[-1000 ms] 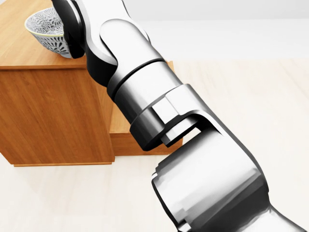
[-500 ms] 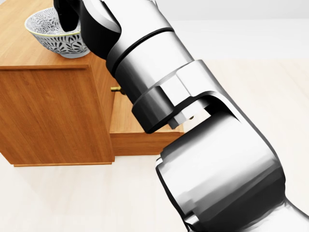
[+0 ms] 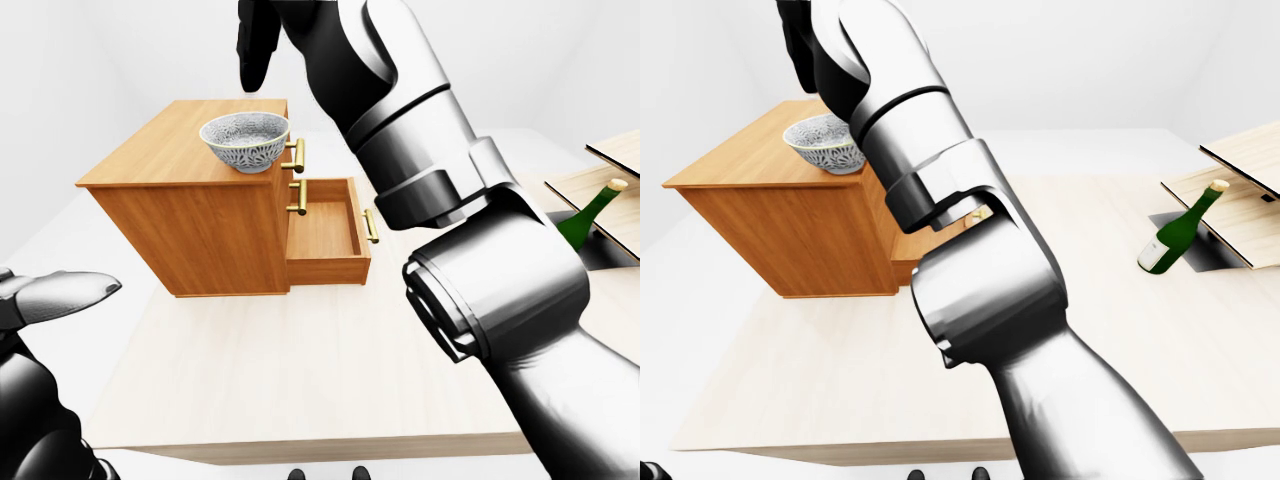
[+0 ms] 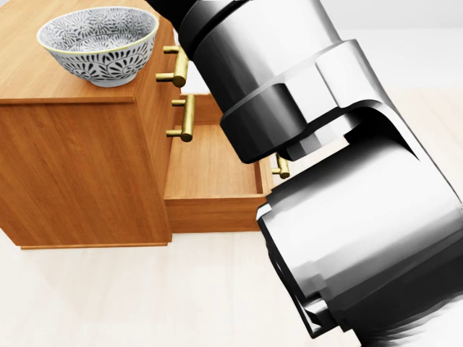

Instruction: Put the bowl on top of the cabinet.

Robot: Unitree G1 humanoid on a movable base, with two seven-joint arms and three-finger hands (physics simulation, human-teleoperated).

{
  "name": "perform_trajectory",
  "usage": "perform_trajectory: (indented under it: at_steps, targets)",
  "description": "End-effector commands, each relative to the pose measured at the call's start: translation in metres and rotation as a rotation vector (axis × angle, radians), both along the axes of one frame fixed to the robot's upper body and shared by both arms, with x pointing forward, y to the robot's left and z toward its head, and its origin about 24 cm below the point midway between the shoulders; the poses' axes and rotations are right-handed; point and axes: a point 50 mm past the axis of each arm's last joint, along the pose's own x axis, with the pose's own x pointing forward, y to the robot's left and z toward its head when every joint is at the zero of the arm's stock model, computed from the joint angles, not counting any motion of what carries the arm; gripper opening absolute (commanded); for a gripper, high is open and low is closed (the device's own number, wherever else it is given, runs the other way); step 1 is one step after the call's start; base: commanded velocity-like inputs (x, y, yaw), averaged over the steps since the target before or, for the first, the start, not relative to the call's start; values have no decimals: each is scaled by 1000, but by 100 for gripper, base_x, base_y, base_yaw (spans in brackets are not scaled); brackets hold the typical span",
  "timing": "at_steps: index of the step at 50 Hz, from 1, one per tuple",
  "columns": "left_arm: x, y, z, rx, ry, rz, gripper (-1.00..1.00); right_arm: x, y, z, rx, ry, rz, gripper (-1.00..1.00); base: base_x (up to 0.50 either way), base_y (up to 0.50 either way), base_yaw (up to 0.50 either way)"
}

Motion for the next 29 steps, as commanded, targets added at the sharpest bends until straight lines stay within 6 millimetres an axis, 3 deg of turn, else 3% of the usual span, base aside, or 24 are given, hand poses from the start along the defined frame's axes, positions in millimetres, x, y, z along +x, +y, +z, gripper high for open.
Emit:
perform_trajectory:
  at_steps: [1,15,29]
  targets:
    - [0,-1,0,5,0,1,100,-12,-12,23,42,-40,31,100,0,0,0]
    - [-2,0,1,3,-14,3,100,-41,-28,55,95,-134,107,100,0,0,0]
    - [-1,0,1,-3,-9,0,100,-60,-62,61,127,-222,131,100,0,0,0]
